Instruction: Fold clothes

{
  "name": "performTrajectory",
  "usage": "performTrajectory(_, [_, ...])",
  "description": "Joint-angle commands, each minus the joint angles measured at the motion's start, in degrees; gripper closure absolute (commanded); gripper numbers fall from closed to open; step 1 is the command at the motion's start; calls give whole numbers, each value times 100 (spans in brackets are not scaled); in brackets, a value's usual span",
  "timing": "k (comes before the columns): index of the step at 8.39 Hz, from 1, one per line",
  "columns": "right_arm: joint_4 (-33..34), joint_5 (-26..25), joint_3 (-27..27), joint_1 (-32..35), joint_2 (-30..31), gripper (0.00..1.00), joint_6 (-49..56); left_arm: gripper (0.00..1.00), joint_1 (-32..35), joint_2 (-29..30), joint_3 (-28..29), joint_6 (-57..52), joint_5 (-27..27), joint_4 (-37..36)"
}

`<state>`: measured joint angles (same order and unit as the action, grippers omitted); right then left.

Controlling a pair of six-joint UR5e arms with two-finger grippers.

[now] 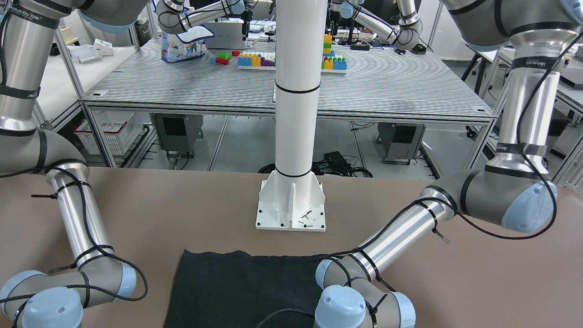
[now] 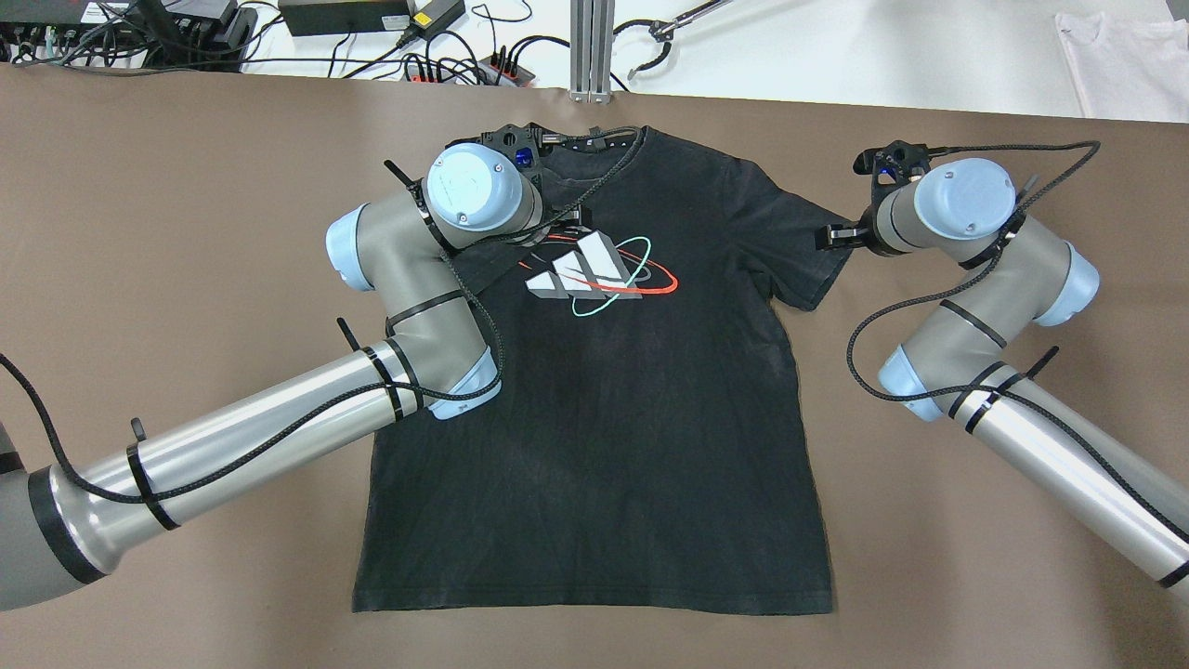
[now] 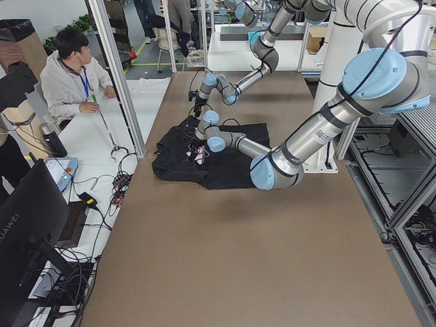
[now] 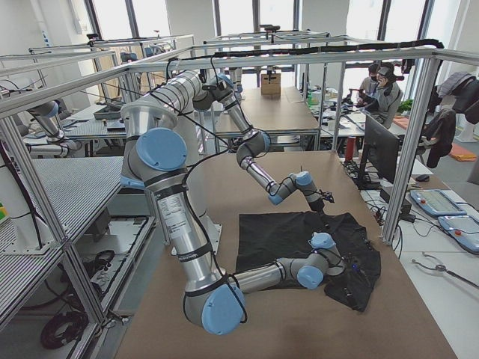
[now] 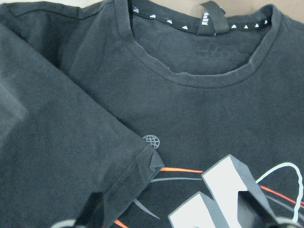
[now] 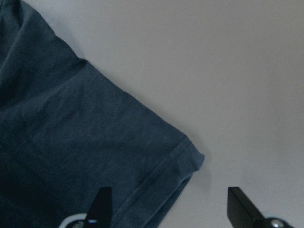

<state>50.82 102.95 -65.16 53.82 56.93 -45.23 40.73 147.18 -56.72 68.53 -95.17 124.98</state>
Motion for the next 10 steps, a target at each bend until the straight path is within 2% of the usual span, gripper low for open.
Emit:
performTrajectory(1, [-230,391,407,145,-156,14,401,0,-4,-23,3,-7,16,9])
performTrajectory(3, [-344,472,556,252,-156,15,620,0,-12,-31,3,2,24,9])
performTrajectory(4, [-414,472,627,269,-156,25,630,0,-12,-32,3,2,33,9])
performTrajectory(5, [-415,480,697,269,-235,40,630,0,-30,-84,3,-15,24,9])
performTrajectory(7, [-415,489,952,278,-393,46,848,0,-83,-128,3,-42,24,9])
performTrajectory(9, [-415,489,953,287,-402,60,858,0,-83,-128,3,-42,24,9])
performTrajectory(10, [-415,489,953,287,-402,77,858,0,-83,-128,-6,-42,24,9])
